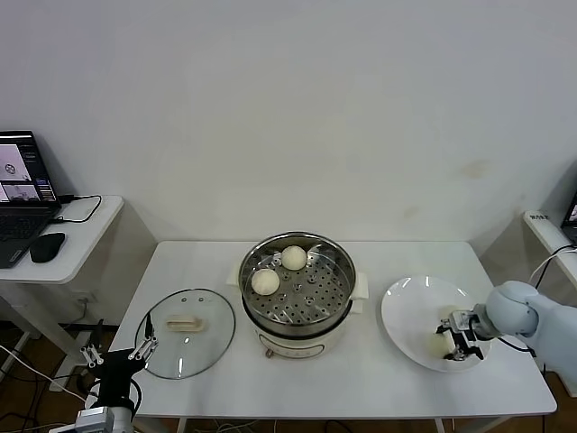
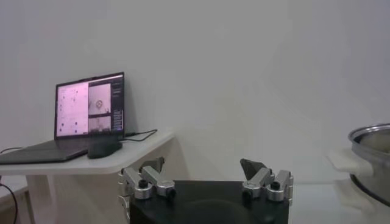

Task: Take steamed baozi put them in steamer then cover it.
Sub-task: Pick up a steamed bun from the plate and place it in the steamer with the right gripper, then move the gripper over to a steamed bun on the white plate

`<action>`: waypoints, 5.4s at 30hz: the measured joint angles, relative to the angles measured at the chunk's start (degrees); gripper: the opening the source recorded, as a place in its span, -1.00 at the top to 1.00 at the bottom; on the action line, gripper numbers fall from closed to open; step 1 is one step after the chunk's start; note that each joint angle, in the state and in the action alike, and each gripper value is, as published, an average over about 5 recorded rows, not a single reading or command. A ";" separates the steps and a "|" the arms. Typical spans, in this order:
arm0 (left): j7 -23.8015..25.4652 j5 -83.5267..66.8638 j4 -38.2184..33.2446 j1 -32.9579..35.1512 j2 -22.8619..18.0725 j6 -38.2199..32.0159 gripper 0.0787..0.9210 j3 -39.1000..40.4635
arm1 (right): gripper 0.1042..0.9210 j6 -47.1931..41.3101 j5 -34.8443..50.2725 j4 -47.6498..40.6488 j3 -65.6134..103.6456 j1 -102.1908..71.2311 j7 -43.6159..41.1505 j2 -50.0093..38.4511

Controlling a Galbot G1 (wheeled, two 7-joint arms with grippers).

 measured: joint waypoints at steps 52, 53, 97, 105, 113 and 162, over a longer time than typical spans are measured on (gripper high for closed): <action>-0.60 -0.02 0.54 -1.17 -1.49 -0.30 -0.77 -0.85 | -0.21 13.13 9.54 7.65 -33.75 44.78 1.16 30.30; -0.65 0.03 0.58 -1.09 -1.59 -0.35 -0.77 -0.81 | -0.22 13.98 8.78 7.35 -33.98 44.64 1.25 30.91; -0.66 -0.19 -1.05 -2.00 0.12 -0.25 -0.77 1.11 | -0.76 9.03 9.87 10.91 -25.88 45.21 -1.84 12.94; -0.59 -0.08 -0.72 -2.27 0.86 -0.16 -0.77 2.16 | -0.76 3.56 7.73 10.83 -21.12 38.98 -2.80 -0.60; -0.57 -0.05 0.31 -1.72 1.51 -0.21 -0.77 2.48 | -0.76 3.25 2.67 6.41 -11.88 25.40 -2.12 -6.04; -0.30 -1.13 2.82 -2.07 1.52 0.42 -0.77 -1.75 | 0.10 7.60 -9.75 -19.53 11.90 -2.34 -1.00 9.35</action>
